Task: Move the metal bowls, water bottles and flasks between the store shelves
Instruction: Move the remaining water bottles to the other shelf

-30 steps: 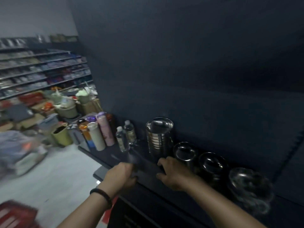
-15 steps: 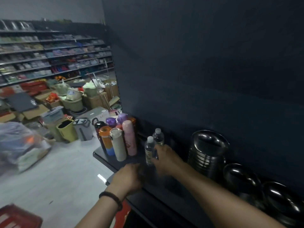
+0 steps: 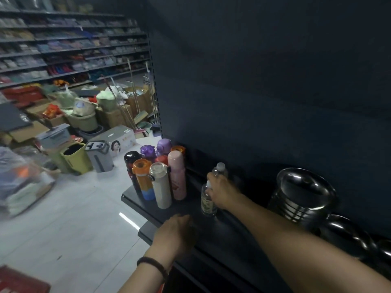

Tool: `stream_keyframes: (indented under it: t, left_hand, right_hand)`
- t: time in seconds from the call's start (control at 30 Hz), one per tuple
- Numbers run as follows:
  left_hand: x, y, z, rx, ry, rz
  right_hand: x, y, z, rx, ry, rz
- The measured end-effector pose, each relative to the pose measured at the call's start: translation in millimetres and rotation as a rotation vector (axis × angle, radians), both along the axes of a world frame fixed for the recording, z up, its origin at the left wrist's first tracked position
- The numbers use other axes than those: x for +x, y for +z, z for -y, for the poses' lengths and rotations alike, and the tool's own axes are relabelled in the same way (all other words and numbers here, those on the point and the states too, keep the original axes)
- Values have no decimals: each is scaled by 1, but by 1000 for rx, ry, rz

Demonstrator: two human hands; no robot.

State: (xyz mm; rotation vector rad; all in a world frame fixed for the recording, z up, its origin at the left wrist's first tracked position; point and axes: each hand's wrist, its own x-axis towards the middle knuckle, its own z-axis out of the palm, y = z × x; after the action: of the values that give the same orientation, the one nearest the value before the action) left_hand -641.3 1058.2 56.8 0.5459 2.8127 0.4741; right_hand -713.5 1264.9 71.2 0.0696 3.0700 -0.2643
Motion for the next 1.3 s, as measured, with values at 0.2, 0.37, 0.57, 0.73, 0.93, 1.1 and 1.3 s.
stream_keyframes:
  t: [0.2,0.37,0.57,0.73,0.93,1.1,1.3]
  left_hand:
    - [-8,-10,1,16,-67,93]
    - [-7,-14,-3,107,-104,54]
    - [10,6,-48,342,-169,130]
    - [40,0,-81,659,-263,370]
    - [114,17,-148,858,-367,465]
    - [205,23,-213,910,-398,470]
    - [335,37,-305,868,-542,369]
  right_hand:
    - [16,9,-9,-21,-6,116]
    - [50,39,-29,-111,54,65]
    - [113,88,-55,-208,121,97]
    - [173,129,-89,-298,93,108]
    - [270,149,-141,-315,22,72]
    - [379,153,-195,-339,-104,-54]
    - [526,156,-260,-329,-334,-148]
